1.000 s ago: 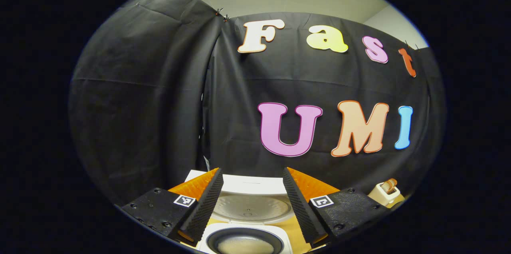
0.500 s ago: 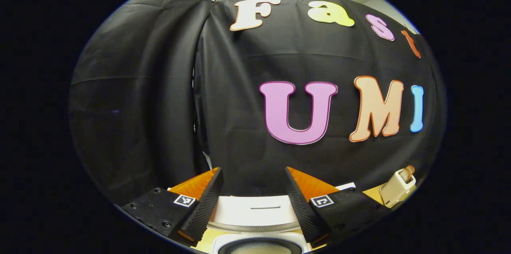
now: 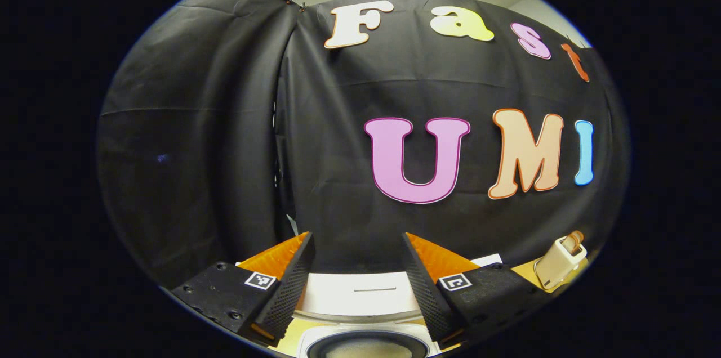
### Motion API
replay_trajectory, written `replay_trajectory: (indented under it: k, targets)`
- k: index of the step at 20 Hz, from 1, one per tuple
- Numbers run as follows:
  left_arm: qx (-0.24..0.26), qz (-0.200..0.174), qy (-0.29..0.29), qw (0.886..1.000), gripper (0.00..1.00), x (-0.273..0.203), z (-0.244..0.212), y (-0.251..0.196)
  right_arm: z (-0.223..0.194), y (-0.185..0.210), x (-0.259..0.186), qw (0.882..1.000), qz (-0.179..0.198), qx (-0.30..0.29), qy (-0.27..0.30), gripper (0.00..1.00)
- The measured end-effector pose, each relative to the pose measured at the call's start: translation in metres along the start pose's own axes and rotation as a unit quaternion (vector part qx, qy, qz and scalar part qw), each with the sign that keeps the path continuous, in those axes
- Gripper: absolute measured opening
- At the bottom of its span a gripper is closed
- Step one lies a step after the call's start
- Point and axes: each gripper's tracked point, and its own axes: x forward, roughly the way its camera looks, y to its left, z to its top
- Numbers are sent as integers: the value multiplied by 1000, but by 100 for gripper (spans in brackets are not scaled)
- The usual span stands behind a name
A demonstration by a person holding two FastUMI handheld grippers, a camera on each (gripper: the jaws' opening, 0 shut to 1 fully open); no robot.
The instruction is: Close the left gripper, press the button to open the rice cooker; take a wooden spoon from the chopstick holder with the right hand, scoop a spoonful of rice and pour it into the rice cooker, then put the wooden spoon back into the chopstick holder.
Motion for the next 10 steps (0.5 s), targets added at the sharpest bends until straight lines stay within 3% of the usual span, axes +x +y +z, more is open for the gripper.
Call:
replay_trajectory:
  k: [1,10]
  targets:
    - [0,-1,0,1000,89,-9,-3,0,-1,-2,-1,1000,2,3,0,100]
    - [-4,-6,20,1000,89,-94,-51,-3,21,-9,-4,999,20,2,-28,100]
